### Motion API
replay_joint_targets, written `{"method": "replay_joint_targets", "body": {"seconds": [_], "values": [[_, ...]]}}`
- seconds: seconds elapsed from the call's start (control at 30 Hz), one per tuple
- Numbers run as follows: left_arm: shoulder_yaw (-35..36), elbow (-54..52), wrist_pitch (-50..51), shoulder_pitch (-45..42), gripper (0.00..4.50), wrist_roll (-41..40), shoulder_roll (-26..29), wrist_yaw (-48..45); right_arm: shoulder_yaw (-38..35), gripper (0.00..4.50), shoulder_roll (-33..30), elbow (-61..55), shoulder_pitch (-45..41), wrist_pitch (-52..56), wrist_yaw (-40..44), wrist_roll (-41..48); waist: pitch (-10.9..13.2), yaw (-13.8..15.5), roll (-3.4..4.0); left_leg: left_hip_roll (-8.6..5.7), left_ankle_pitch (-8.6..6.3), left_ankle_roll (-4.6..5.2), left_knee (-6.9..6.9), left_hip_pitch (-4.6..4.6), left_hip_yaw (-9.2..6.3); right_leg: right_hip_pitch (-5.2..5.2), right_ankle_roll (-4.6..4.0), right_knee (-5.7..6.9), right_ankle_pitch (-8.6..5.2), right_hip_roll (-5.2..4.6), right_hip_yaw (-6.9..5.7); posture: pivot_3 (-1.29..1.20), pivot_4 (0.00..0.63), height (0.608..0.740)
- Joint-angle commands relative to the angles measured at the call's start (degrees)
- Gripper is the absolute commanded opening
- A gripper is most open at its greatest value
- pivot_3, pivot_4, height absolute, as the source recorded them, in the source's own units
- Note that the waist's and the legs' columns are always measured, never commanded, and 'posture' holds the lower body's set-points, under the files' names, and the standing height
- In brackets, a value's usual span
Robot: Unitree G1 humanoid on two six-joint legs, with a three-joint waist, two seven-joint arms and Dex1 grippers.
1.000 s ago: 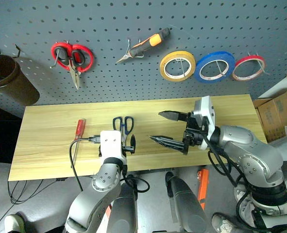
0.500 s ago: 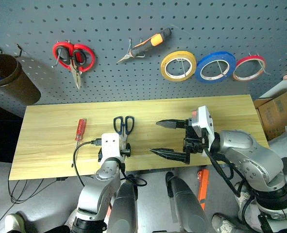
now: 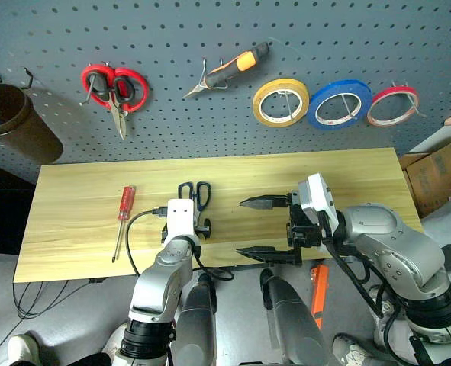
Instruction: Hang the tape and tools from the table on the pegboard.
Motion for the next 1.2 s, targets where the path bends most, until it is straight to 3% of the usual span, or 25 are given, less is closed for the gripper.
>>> {"method": "replay_joint_targets", "body": {"seconds": [0.03, 0.27, 0.5, 1.2], "values": [[0.71, 0.73, 1.05, -0.48, 4.5, 1.48, -0.44, -0.98, -0.3, 4.48, -0.92, -0.28, -0.53, -0.27, 2.45, 1.8, 0.04, 0.02, 0.0, 0.0, 0.0, 0.0, 0.0, 0.0, 0.0, 0.0, 0.0, 0.0, 0.0, 0.0, -0.01, -0.01, 0.503, 0.74], [1.2, 2.59, 2.54, -2.78, 4.5, 2.64, -0.82, -2.49, 0.17, 4.48, -1.84, 1.29, -0.89, -1.83, 3.87, 0.03, 0.09, -0.01, -0.01, -0.01, 0.0, 0.0, 0.0, 0.01, 0.0, 0.01, 0.0, 0.01, 0.0, 0.0, 0.0, -0.02, 0.501, 0.74], [1.47, 1.61, 3.57, -2.83, 4.5, 3.72, -1.92, -3.27, 4.48, 4.48, -6.54, 6.05, 0.92, -12.05, 7.14, -11.62, 0.09, 0.01, -0.02, -0.02, 0.0, -0.01, 0.0, 0.01, 0.0, 0.02, 0.01, -0.02, -0.01, -0.01, -0.01, -0.02, 0.497, 0.74], [1.63, 1.37, 5.63, -3.11, 4.5, 6.5, -2.05, -6.0, 4.51, 4.48, -4.73, 11.25, -1.07, -16.34, 6.32, -18.23, 0.12, 0.0, -0.01, -0.01, 0.0, -0.01, -0.01, 0.04, 0.0, 0.02, 0.02, -0.01, 0.0, -0.01, 0.01, -0.01, 0.493, 0.74]]}}
